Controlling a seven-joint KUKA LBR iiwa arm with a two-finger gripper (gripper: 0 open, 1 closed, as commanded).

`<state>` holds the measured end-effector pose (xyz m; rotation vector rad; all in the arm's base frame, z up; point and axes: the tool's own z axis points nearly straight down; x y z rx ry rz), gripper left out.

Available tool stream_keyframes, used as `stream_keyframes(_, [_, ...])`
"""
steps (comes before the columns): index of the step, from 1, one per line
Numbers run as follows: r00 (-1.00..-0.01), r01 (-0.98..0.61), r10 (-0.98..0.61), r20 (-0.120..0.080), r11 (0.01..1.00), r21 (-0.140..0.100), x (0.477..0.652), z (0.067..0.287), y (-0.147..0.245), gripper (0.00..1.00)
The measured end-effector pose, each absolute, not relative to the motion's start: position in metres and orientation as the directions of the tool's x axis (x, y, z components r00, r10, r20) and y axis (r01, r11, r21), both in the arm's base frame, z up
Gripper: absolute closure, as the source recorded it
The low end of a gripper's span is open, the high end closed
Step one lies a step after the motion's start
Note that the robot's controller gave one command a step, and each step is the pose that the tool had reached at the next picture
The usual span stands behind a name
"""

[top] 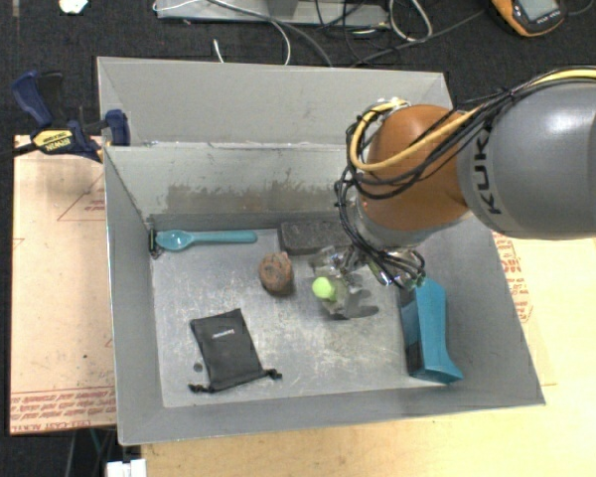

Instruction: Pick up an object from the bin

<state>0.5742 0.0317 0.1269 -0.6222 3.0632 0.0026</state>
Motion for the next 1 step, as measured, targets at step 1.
stream_keyframes(1, [-0.929, -0.370, -0.370, -0.025, 0.929, -0.003, 0.5754, 0.1770, 0.0327, 1.00])
